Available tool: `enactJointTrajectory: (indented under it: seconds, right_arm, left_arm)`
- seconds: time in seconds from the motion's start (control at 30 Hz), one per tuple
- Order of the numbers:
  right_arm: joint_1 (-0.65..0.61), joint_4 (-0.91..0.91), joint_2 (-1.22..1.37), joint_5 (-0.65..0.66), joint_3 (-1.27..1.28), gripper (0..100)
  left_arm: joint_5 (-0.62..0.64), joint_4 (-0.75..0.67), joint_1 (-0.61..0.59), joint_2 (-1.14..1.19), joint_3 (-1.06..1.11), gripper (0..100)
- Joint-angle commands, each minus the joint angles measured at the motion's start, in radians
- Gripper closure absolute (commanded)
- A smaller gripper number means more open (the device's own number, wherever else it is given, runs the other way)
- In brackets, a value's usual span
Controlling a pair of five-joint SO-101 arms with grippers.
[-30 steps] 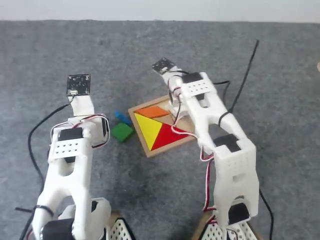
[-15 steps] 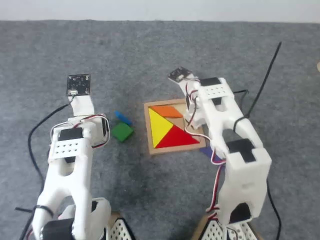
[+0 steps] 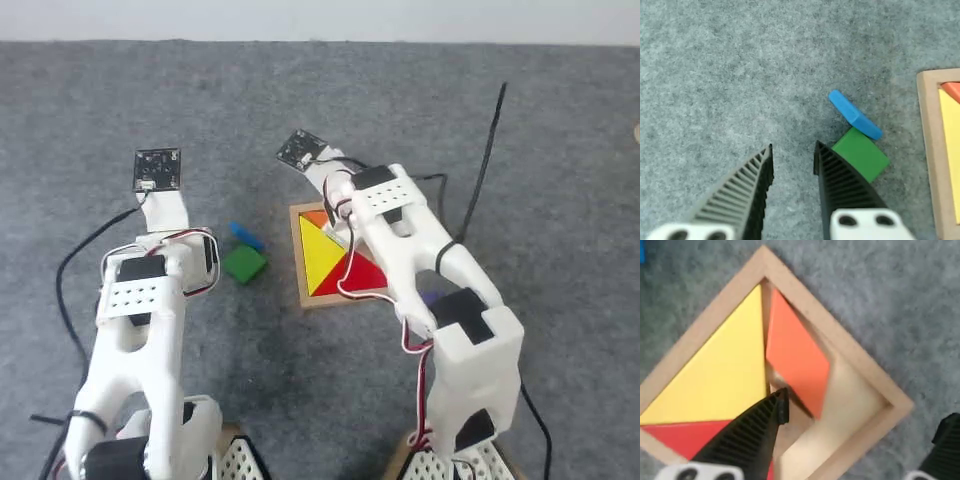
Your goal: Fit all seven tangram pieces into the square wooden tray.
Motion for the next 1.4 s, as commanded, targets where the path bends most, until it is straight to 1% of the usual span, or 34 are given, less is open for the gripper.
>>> enactJointTrajectory:
  seconds: [0.0,0.13,0.3,0.4,0.53,0.7,0.83,1.13,1.37]
  right_arm:
    - [-0.031,-0.035,-0.001,0.014,-0.008,56.3]
    - [-0.061,-0.021,0.012,0.052,-0.006,56.7]
    - [-0.048,-0.004,0.073,0.049,-0.041,56.7]
    - [-0.038,0.031,0.122,0.046,-0.11,56.7]
    - [-0.008,0.064,0.17,-0.018,-0.216,56.7]
    - [0.01,0.048,0.197,-0.032,-0.273,56.7]
    - [0.024,-0.004,0.189,-0.081,-0.275,56.7]
    - [0.035,-0.022,0.168,-0.086,-0.321,56.7]
    - [0.091,-0.025,0.085,-0.086,-0.322,56.7]
  left_arm:
    - [-0.012,-0.02,0.006,-0.002,-0.007,87]
    - [-0.014,-0.02,0.006,-0.002,-0.007,87]
    - [-0.014,-0.02,0.005,-0.002,-0.007,87]
    - [-0.014,-0.02,0.005,-0.002,-0.007,87]
    - [-0.014,-0.02,0.005,-0.002,-0.007,87]
    - [-0.014,-0.018,0.005,-0.002,-0.007,87]
    - [-0.014,-0.018,0.005,-0.002,-0.007,87]
    - [-0.014,-0.018,0.006,-0.002,-0.007,87]
    - [-0.014,-0.02,0.006,-0.002,-0.007,87]
